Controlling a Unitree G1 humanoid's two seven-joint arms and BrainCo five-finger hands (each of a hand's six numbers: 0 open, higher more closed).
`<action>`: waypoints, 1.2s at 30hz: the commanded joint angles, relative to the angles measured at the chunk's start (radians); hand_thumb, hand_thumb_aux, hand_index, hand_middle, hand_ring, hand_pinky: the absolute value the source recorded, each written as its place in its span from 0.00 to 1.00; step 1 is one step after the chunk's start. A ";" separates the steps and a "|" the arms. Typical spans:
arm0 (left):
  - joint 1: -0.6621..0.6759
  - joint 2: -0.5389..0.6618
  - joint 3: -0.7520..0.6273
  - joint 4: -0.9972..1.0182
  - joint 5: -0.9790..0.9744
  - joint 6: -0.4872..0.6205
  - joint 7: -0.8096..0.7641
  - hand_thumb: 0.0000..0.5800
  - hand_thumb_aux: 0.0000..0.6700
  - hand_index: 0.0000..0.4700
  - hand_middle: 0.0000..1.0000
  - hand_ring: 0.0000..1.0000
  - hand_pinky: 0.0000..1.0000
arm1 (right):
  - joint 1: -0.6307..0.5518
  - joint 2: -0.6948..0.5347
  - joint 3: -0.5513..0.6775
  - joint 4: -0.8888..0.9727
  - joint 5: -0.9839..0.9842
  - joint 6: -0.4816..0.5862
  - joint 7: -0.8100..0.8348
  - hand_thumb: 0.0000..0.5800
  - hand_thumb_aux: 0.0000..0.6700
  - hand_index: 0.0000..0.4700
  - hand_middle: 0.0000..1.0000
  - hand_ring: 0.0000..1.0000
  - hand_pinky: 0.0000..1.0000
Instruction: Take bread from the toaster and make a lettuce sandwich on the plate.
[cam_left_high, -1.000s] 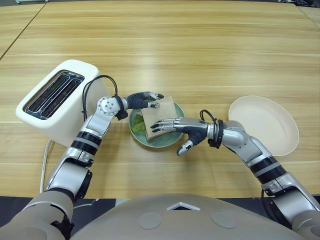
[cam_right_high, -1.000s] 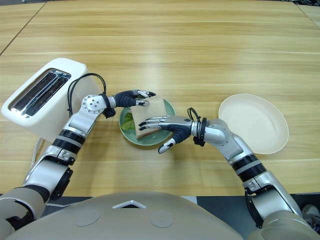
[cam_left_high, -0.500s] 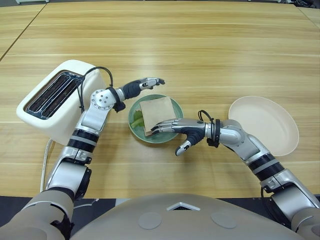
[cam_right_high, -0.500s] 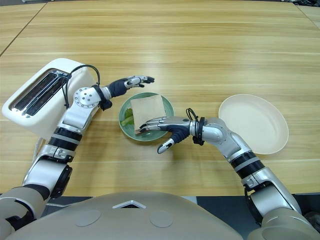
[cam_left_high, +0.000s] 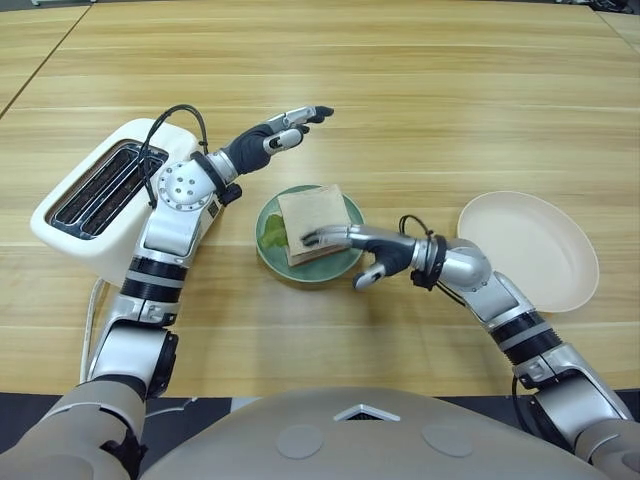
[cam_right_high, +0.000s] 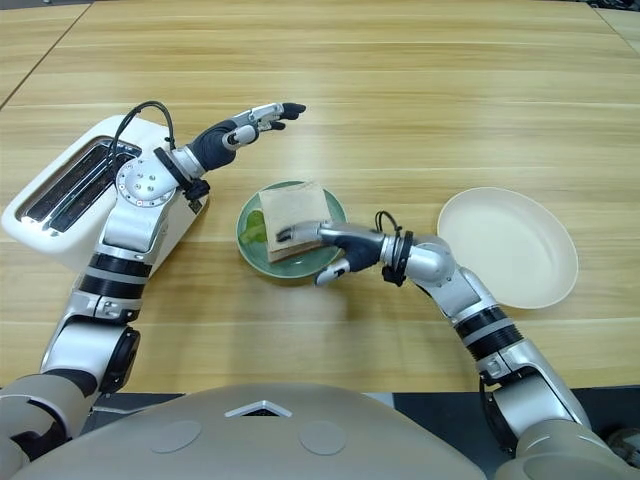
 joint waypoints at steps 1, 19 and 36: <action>0.104 0.060 0.061 -0.091 -0.206 0.049 -0.164 0.93 0.74 0.74 1.00 1.00 1.00 | 0.036 -0.027 -0.080 -0.187 0.307 0.138 0.090 0.76 0.51 0.51 0.29 0.29 0.29; 0.395 0.322 -0.222 -0.094 0.063 -0.057 -0.525 1.00 1.00 1.00 1.00 1.00 1.00 | 0.136 -0.076 0.096 -0.086 -0.131 0.306 0.243 1.00 1.00 1.00 1.00 1.00 1.00; 0.188 0.147 -0.287 0.266 0.335 -0.162 -0.106 1.00 1.00 1.00 1.00 1.00 1.00 | -0.017 0.054 0.072 0.179 -0.477 0.218 -0.100 1.00 1.00 1.00 1.00 1.00 1.00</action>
